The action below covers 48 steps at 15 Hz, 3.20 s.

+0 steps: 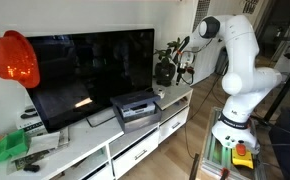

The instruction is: Pour the sunglasses from the cup and put them back into the cup then close the cup with the cup lid

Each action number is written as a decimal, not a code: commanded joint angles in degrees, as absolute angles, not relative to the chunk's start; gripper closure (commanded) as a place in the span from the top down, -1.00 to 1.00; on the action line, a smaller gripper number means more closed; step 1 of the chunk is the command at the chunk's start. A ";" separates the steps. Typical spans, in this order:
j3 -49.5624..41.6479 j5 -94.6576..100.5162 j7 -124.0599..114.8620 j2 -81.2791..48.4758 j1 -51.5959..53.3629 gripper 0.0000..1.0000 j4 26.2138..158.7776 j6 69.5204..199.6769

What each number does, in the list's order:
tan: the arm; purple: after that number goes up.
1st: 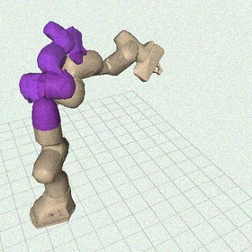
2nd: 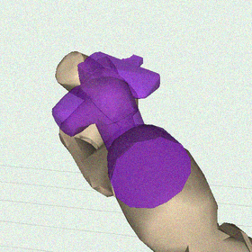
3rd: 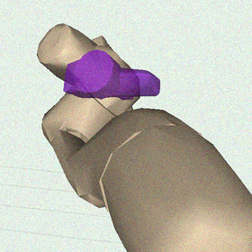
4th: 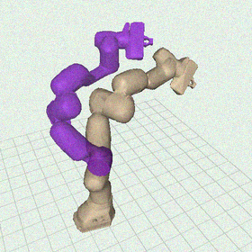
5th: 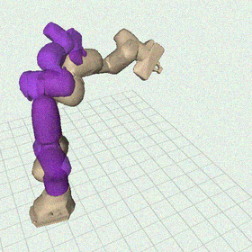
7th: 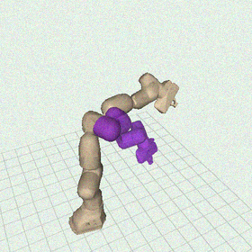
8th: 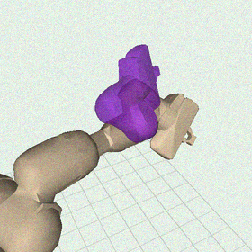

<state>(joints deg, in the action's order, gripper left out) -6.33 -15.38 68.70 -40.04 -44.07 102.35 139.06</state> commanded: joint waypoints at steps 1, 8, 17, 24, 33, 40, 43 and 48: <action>-5.22 -14.70 67.90 -40.91 -45.15 1.00 101.38 139.01; -7.52 -14.83 54.68 -46.90 -44.29 1.00 95.60 141.02; -7.48 -12.55 38.91 -58.04 -46.13 1.00 84.85 140.33; -5.07 -12.50 30.66 -65.03 -47.99 0.22 76.19 139.07; -4.36 -10.70 26.56 -65.50 -48.73 -0.98 72.72 133.17; -6.34 -10.56 31.73 -56.12 -46.58 -0.98 80.40 131.19; -6.92 -8.07 36.25 -48.78 -46.23 -0.98 86.49 130.90; -3.64 -7.70 47.43 -36.63 -47.53 -0.98 96.86 129.11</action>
<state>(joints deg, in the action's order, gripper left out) -5.80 -8.62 41.79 -45.78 -46.85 87.32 129.91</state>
